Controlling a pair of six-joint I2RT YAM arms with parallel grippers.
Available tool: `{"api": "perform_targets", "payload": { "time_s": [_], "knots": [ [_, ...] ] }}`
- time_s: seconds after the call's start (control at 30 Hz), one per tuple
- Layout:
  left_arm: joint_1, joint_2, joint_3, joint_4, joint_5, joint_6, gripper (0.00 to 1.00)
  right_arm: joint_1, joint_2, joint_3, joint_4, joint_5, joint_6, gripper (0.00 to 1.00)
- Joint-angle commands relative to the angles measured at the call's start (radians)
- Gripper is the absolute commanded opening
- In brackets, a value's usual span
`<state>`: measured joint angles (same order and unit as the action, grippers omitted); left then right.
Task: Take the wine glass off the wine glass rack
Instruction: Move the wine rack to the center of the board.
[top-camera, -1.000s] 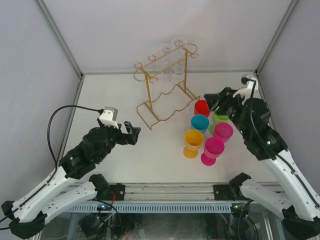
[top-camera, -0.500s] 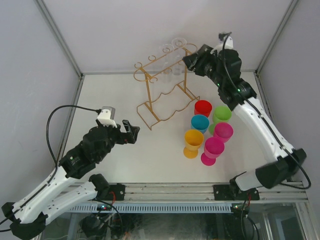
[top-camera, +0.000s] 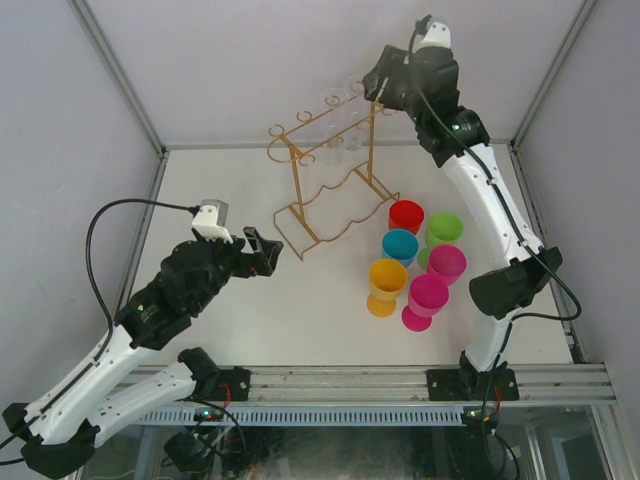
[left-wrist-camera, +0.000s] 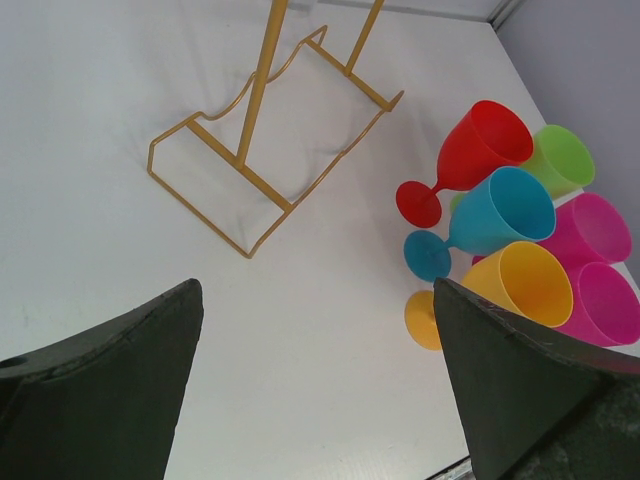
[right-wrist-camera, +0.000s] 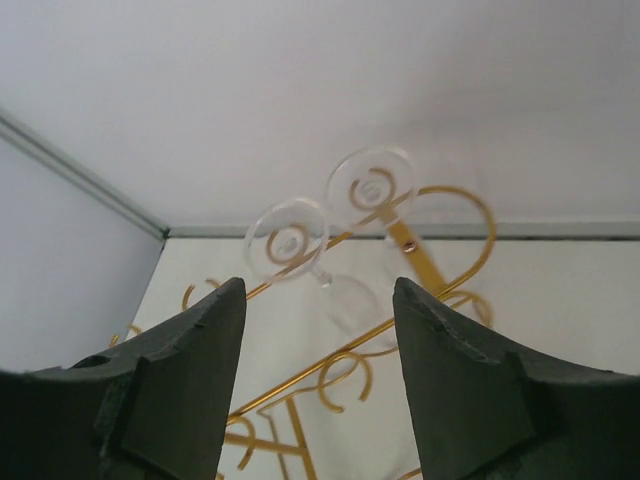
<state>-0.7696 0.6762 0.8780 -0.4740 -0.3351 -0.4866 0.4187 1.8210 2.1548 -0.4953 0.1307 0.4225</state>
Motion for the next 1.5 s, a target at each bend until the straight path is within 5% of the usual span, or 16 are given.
{"api": "perform_targets", "payload": {
  "time_s": [0.0, 0.23, 0.67, 1.47],
  "knots": [
    [0.008, -0.007, 0.027, 0.036, 0.021, -0.014, 1.0, -0.075, 0.021, 0.109, -0.114, -0.007, -0.045, 0.62],
    [0.01, -0.021, 0.013, 0.034, 0.019, -0.022, 1.0, -0.165, 0.067, 0.113, -0.138, -0.287, -0.002, 0.67],
    [0.012, -0.029, 0.007, 0.029, 0.025, -0.032, 1.0, -0.183, 0.151, 0.176, -0.156, -0.436, -0.007, 0.59],
    [0.015, -0.096, -0.015, -0.022, -0.064, -0.03, 1.0, 0.062, 0.016, 0.064, -0.279, -0.331, -0.177, 0.56]
  ]
}}
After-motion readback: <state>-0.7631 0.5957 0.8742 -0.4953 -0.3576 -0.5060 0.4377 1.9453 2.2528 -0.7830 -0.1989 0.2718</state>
